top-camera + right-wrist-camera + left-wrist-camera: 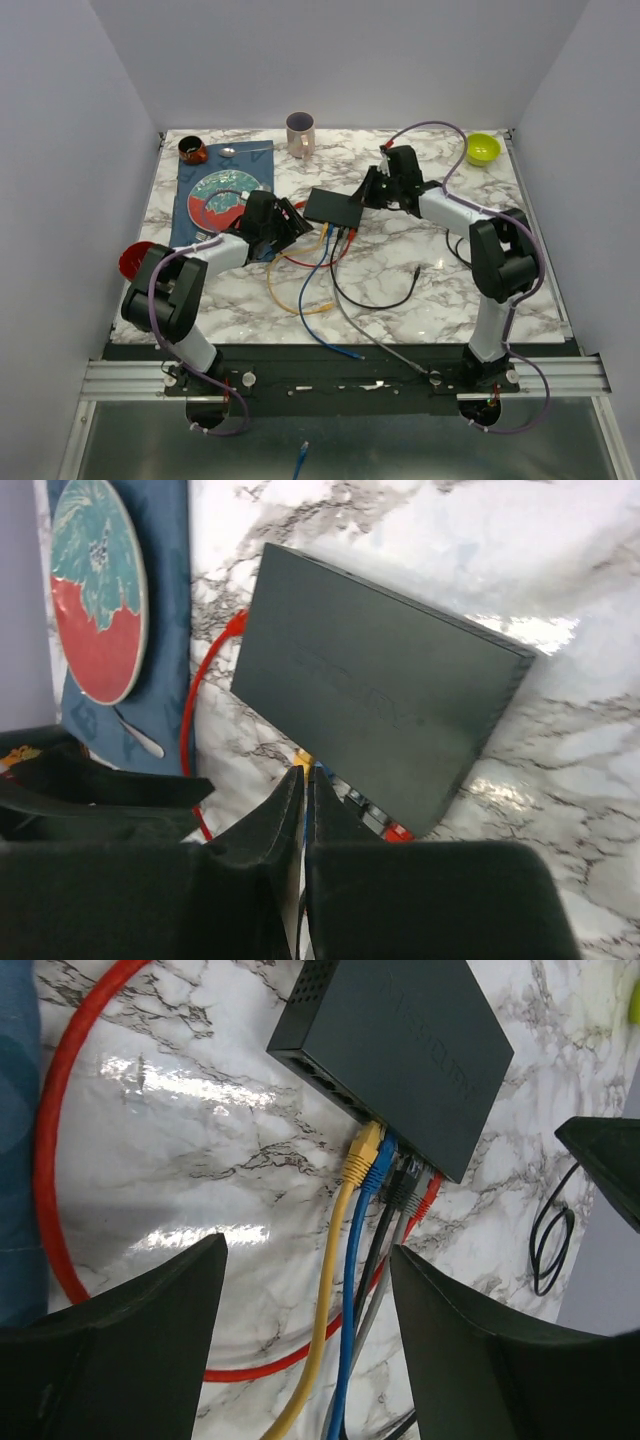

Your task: Pull the plug from the switch port

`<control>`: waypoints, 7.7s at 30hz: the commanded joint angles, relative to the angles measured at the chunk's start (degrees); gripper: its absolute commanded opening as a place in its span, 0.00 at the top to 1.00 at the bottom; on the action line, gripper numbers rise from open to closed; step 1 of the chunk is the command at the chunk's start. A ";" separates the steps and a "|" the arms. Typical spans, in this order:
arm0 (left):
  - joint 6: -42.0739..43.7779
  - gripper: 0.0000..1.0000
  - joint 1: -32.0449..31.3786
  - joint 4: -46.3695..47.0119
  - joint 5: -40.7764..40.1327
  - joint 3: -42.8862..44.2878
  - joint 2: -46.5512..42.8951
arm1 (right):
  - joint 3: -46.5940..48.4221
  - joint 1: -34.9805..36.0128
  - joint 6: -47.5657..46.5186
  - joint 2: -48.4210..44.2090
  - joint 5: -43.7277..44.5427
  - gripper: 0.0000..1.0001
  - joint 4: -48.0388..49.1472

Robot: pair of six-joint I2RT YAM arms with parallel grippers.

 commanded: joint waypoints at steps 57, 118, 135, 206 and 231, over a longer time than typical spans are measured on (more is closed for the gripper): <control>-14.90 0.52 -0.11 34.19 12.32 4.23 24.03 | 3.49 0.73 1.68 6.87 -8.28 0.96 3.06; -18.50 0.62 -0.02 27.78 5.38 6.16 25.08 | 4.54 0.73 1.94 12.32 -6.79 0.98 -1.15; -18.94 0.87 -0.11 26.81 4.32 6.51 25.52 | 4.63 0.72 2.12 12.85 -7.23 0.98 -1.07; -6.38 0.36 3.76 15.31 7.22 -0.17 6.19 | 2.88 6.00 -1.93 -1.12 2.18 0.64 -7.75; 12.44 0.40 -0.28 -9.84 10.90 -3.06 -5.76 | -10.39 6.61 -1.75 -10.35 2.09 0.64 -4.41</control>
